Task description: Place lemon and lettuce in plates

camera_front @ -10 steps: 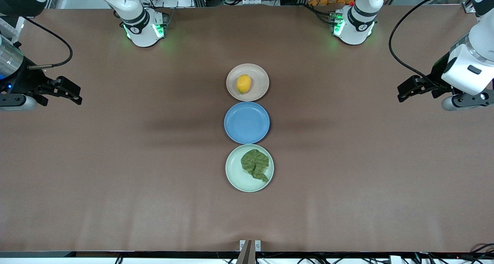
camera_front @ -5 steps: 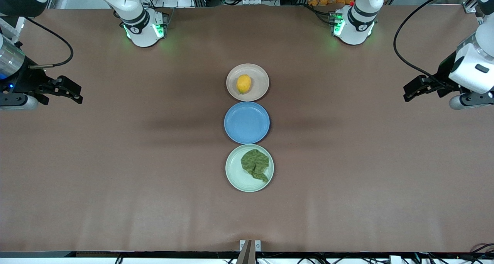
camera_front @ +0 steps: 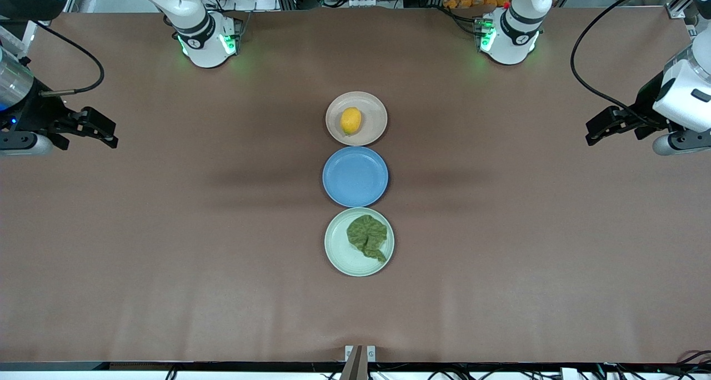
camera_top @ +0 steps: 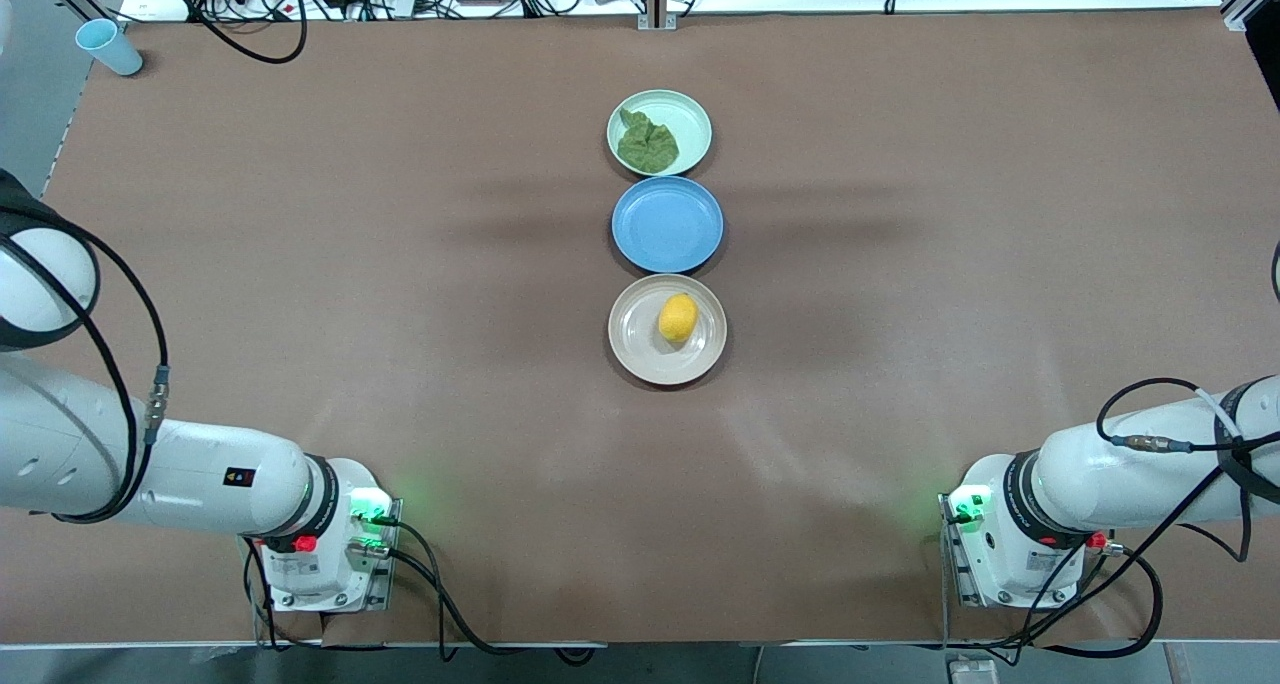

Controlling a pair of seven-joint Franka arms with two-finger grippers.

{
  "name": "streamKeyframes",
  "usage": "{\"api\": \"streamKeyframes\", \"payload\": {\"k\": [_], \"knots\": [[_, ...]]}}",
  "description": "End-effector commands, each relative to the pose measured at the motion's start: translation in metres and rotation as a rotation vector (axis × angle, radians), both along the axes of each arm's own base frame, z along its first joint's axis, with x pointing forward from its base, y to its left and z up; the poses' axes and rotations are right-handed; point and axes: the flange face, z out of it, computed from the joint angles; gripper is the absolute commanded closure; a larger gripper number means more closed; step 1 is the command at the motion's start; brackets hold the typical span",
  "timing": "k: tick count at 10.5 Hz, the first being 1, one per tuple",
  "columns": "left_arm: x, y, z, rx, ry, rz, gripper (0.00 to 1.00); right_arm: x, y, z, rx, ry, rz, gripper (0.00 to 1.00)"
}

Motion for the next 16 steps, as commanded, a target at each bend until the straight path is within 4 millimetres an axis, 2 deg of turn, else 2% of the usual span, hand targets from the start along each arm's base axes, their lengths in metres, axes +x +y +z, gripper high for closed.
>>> {"api": "streamKeyframes", "payload": {"k": [1,3,5,11,16], "knots": [[-0.001,0.003,0.015,0.02,-0.038,-0.021,0.0,-0.007,-0.005,0.005,0.021,-0.01,-0.021,0.0],[0.0,0.003,0.021,0.019,-0.05,-0.039,0.0,-0.007,-0.006,0.005,0.019,-0.005,-0.02,0.0],[-0.001,-0.003,0.021,0.015,-0.049,-0.075,0.0,-0.004,-0.016,0.005,0.022,-0.017,-0.028,0.0],[-0.001,-0.001,0.02,0.012,-0.047,-0.091,0.0,-0.003,-0.014,0.006,0.024,-0.022,-0.028,0.0],[-0.002,0.003,0.021,0.014,-0.046,-0.116,0.0,-0.003,-0.02,0.007,0.024,-0.024,-0.036,0.0]]}}
